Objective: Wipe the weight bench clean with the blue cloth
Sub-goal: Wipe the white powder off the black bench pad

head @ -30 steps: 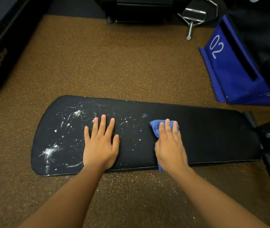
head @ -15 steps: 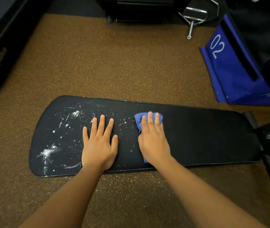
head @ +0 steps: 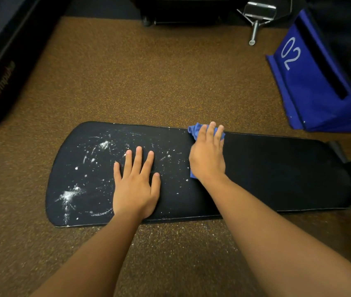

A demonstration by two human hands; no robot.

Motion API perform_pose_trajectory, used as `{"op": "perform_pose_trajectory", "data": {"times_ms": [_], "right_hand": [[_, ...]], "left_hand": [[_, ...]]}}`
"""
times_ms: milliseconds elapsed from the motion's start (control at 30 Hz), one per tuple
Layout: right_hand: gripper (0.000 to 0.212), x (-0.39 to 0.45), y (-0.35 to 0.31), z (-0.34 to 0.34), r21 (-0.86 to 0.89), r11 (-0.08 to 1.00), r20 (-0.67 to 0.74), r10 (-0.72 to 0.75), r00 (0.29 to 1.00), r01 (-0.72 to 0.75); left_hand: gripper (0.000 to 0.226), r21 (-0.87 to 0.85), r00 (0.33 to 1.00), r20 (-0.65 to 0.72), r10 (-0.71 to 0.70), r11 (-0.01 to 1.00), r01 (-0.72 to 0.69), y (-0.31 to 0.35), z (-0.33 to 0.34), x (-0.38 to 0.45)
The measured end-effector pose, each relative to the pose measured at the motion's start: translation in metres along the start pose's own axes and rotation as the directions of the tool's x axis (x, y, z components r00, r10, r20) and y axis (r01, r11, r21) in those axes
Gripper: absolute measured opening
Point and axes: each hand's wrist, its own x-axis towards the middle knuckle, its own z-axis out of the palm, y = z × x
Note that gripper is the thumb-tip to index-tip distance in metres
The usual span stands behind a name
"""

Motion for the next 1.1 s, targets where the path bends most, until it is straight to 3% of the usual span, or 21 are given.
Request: {"op": "perform_pose_trajectory", "data": {"times_ms": [333,433,667,800,967,1100], "right_hand": [[0.060,-0.087,0.026,0.009,-0.039,0.956,0.078,-0.289,0.954,0.292],[0.056,-0.099,0.045,0.006,-0.062,0.964,0.103,-0.253,0.962,0.260],[0.058,-0.016,0.015,-0.008,0.012,0.999,0.013,0.032,0.999,-0.032],[0.058,-0.012,-0.012,0.003,-0.029,0.999,0.047,-0.034,0.998,0.036],[0.061,-0.068,0.000,0.010,-0.044,0.966,0.039,-0.253,0.967,0.254],[0.057,-0.089,0.026,0.011,-0.046,0.965,0.070,-0.254,0.965,0.258]], "left_hand": [[0.061,-0.003,1.000,-0.011,0.002,1.000,-0.002,-0.001,0.001,-0.001],[0.061,-0.009,1.000,-0.008,0.003,1.000,-0.003,-0.001,0.000,-0.001],[0.061,0.000,1.000,-0.010,0.003,1.000,-0.003,-0.001,0.001,-0.001],[0.061,-0.004,1.000,-0.015,0.004,1.000,-0.004,-0.001,0.002,0.000],[0.062,-0.001,1.000,-0.009,0.004,1.000,-0.004,-0.002,0.002,0.001],[0.061,0.001,1.000,-0.002,0.009,1.000,-0.009,-0.002,0.002,0.000]]}}
